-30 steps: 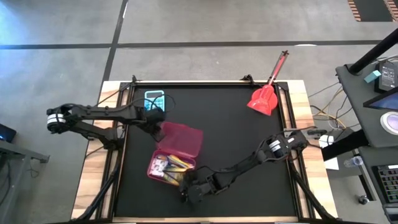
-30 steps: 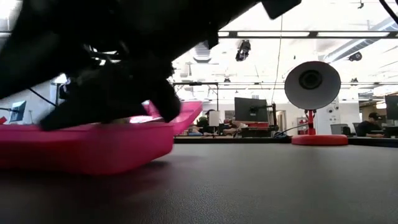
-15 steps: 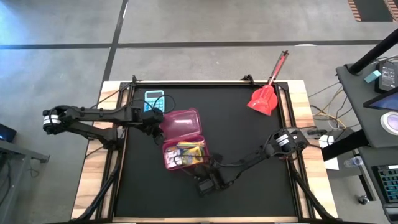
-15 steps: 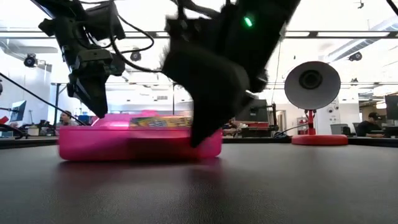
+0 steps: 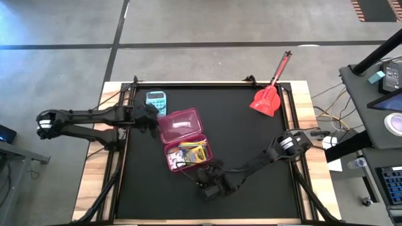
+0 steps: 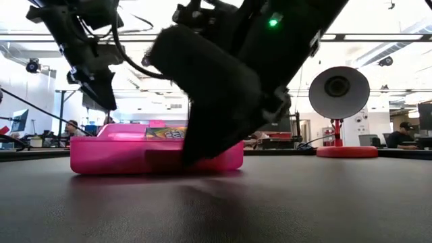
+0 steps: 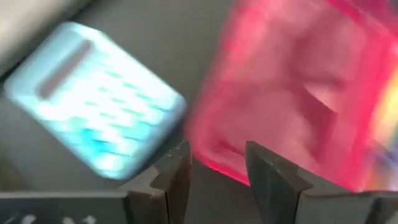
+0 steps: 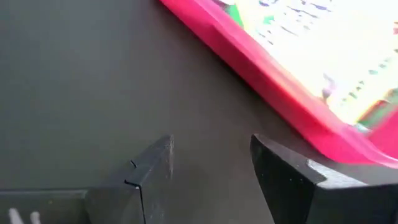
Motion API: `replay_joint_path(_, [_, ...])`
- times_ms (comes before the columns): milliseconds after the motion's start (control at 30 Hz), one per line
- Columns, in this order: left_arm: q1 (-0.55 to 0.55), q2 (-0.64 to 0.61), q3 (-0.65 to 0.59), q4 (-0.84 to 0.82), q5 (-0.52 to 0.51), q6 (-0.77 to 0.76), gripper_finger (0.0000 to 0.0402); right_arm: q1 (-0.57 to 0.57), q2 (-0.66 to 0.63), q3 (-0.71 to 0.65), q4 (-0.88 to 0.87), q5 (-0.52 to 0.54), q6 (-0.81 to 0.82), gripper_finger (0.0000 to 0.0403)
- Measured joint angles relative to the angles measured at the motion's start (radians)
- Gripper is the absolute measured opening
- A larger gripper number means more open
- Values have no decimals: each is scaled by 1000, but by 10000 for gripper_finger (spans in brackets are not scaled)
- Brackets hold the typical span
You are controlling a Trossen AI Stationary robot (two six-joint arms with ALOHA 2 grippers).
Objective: Pack school essentials
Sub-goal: Close the pink supply box
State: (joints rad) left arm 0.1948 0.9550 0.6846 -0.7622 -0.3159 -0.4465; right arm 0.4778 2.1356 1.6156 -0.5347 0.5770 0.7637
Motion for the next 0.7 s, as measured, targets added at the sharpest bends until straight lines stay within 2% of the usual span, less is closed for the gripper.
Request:
replay_joint_path(133, [1, -28, -32, 23, -253, -116, 134, -32, 22, -27, 104, 4, -18, 205])
replay_joint_path(233, [7, -10, -66, 78, -330, -147, 134, -51, 28, -27, 132, 31, -31, 205])
replay_joint_path(533, [53, 137, -131, 144, -336, -158, 134, -66, 27, -42, 135, 51, -23, 205])
replay_joint_path(700, [62, 203, -129, 161, -245, -124, 134, -70, 26, -51, 125, 52, -16, 205])
